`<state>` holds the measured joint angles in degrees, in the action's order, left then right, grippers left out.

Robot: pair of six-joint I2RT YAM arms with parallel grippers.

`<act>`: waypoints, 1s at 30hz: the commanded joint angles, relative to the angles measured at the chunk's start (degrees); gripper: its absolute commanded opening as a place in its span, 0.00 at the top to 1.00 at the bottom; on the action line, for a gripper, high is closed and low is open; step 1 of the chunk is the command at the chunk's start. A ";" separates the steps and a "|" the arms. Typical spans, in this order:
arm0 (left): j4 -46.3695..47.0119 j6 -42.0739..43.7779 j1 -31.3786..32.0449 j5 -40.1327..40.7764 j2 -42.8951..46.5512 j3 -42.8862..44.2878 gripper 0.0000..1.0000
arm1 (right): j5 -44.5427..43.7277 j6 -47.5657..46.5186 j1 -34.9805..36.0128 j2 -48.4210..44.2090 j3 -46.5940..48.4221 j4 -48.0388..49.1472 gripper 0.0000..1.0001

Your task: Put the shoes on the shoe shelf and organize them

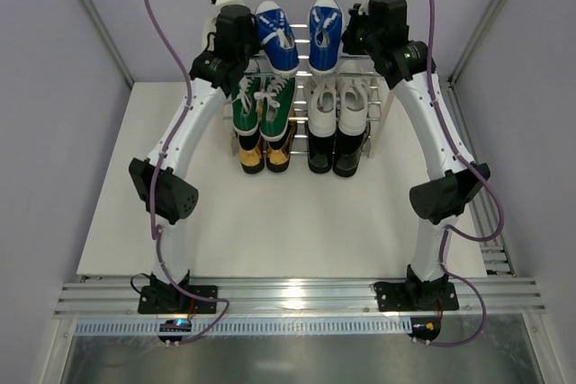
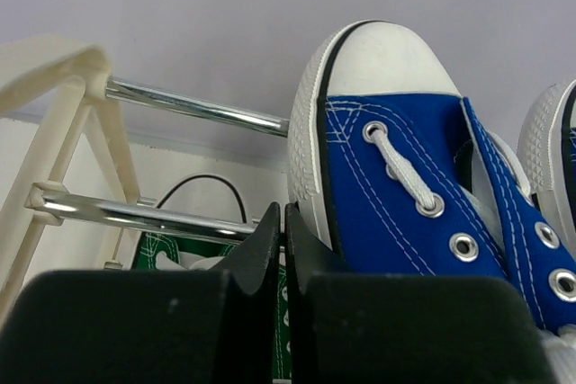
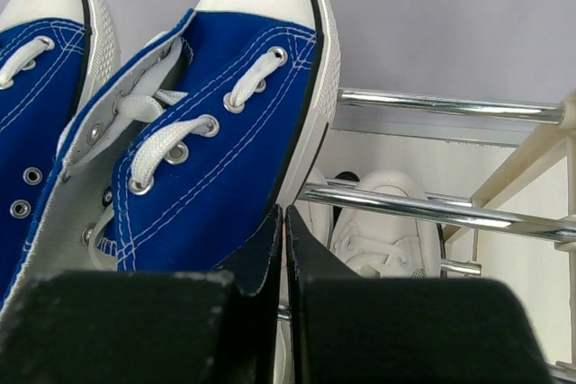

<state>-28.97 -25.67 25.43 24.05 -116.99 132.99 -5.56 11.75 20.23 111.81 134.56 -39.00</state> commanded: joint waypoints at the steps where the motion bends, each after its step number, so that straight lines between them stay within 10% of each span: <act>1: 0.84 -1.92 -1.00 -4.71 0.44 1.23 1.00 | 2.66 -0.32 -0.19 0.34 0.09 1.03 0.96; 14: 6.55 -7.37 -1.52 -22.46 2.73 -4.22 1.00 | 15.57 0.91 -0.19 1.83 -0.09 3.67 0.96; 30: 8.67 -8.70 -2.31 -19.51 6.76 -6.51 1.00 | 12.44 2.93 -0.10 -1.05 -1.67 6.13 0.96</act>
<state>-21.47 -34.35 22.39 5.63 -115.09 126.93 5.65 12.88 18.26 112.71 134.04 -36.27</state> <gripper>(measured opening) 0.003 0.039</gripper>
